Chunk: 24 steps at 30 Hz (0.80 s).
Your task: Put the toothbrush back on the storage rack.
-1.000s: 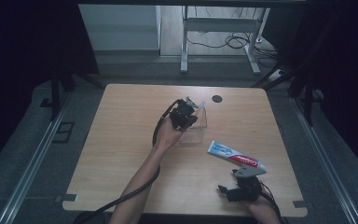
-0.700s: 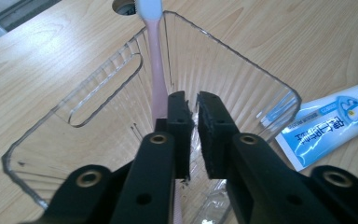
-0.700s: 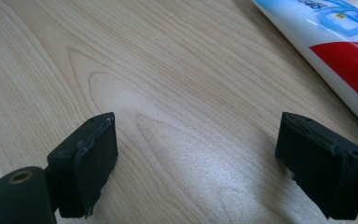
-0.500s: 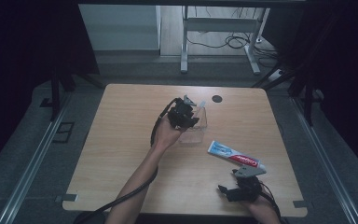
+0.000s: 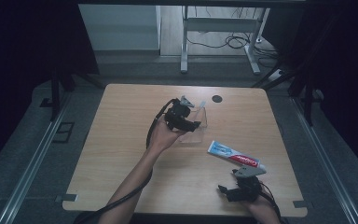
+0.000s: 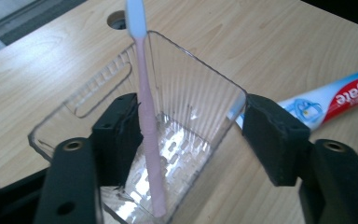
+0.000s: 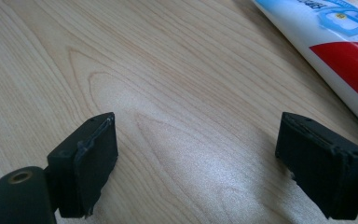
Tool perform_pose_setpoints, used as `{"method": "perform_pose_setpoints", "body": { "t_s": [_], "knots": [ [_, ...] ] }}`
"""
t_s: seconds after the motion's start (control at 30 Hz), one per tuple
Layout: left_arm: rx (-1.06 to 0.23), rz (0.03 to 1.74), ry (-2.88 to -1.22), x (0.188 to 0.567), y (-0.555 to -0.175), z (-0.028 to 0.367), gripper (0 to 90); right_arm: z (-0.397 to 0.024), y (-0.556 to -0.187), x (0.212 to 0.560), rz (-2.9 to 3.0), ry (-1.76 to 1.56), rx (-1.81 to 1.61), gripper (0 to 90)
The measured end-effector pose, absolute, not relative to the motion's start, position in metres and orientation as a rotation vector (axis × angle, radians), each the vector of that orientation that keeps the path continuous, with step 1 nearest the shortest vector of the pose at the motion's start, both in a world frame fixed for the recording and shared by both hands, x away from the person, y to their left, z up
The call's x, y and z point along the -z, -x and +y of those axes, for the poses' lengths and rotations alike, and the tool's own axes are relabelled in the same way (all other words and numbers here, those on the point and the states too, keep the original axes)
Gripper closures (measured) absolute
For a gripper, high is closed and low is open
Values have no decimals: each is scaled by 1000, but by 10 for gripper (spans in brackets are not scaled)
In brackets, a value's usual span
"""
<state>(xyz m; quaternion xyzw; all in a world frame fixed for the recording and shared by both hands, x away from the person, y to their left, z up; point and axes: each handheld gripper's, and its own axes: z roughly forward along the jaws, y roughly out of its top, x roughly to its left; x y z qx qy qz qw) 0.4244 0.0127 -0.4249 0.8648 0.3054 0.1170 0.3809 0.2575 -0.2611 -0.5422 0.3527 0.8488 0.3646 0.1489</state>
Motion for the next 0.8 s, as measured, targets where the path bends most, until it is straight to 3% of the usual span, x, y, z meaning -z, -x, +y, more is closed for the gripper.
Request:
{"method": "perform_pose_setpoints", "body": {
  "t_s": [0.17,0.8],
  "knots": [
    [-288,769,-2202,427,-418,19,261,-261,-258,542,2439,-1014,-1048,124],
    [-259,810,-2152,429,-398,46,161,-261,-257,542,2440,-1015,-1048,124]
  ]
}}
